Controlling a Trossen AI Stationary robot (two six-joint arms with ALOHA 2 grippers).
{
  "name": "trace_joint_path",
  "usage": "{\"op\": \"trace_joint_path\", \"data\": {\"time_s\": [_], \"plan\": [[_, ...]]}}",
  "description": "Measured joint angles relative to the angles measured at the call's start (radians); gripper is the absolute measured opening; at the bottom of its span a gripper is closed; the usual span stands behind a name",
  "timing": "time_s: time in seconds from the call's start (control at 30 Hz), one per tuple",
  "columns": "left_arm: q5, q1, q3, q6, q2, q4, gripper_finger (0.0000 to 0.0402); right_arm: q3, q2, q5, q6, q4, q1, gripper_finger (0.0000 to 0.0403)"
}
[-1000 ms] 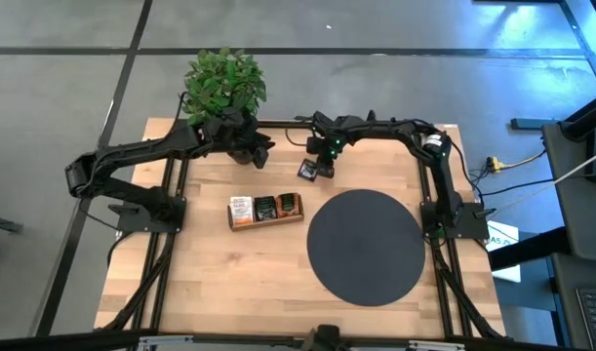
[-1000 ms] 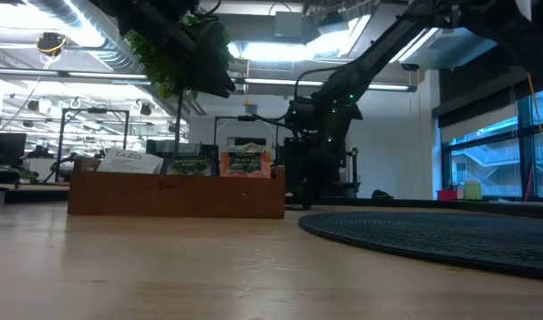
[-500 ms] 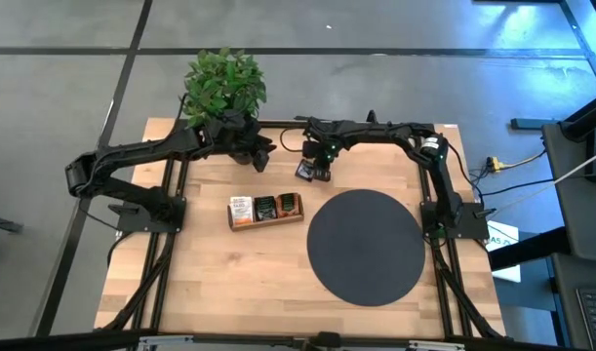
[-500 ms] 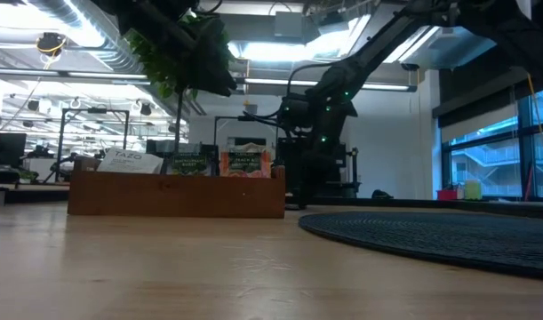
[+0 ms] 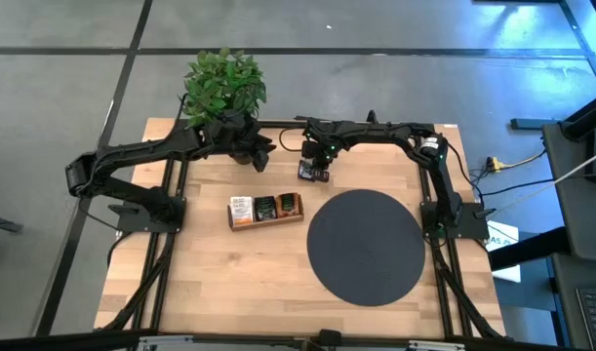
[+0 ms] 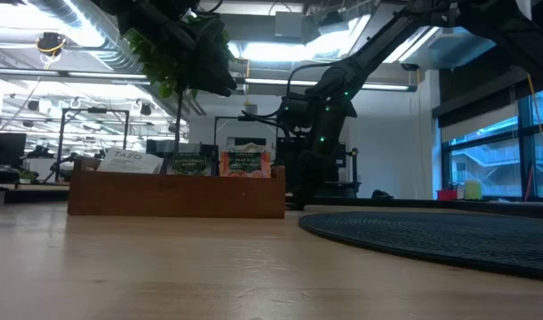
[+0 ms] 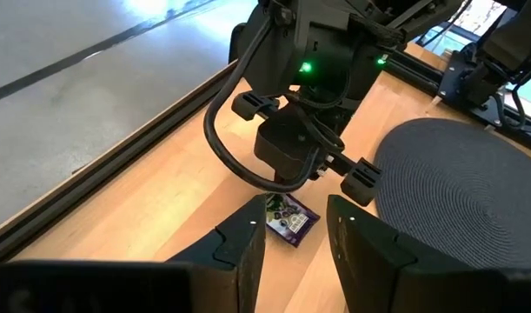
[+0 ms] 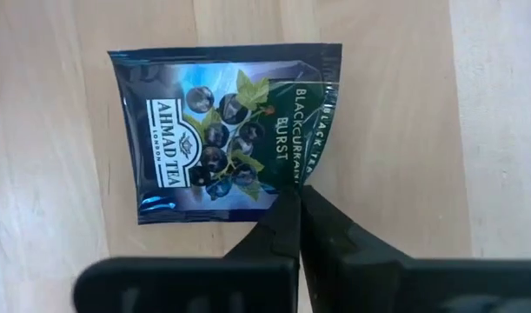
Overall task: Pick & Place Tea
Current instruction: Put the purple tea bag into the middle section of the wooden organizer
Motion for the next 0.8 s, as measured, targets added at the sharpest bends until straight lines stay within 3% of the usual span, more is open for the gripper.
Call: {"op": "trace_joint_path", "data": {"time_s": [0.8], "plan": [[0.020,-0.019,0.000,-0.003,-0.001,0.008,0.0120,0.054,-0.219,0.033,0.052,-0.077,-0.012,0.0001]]}}
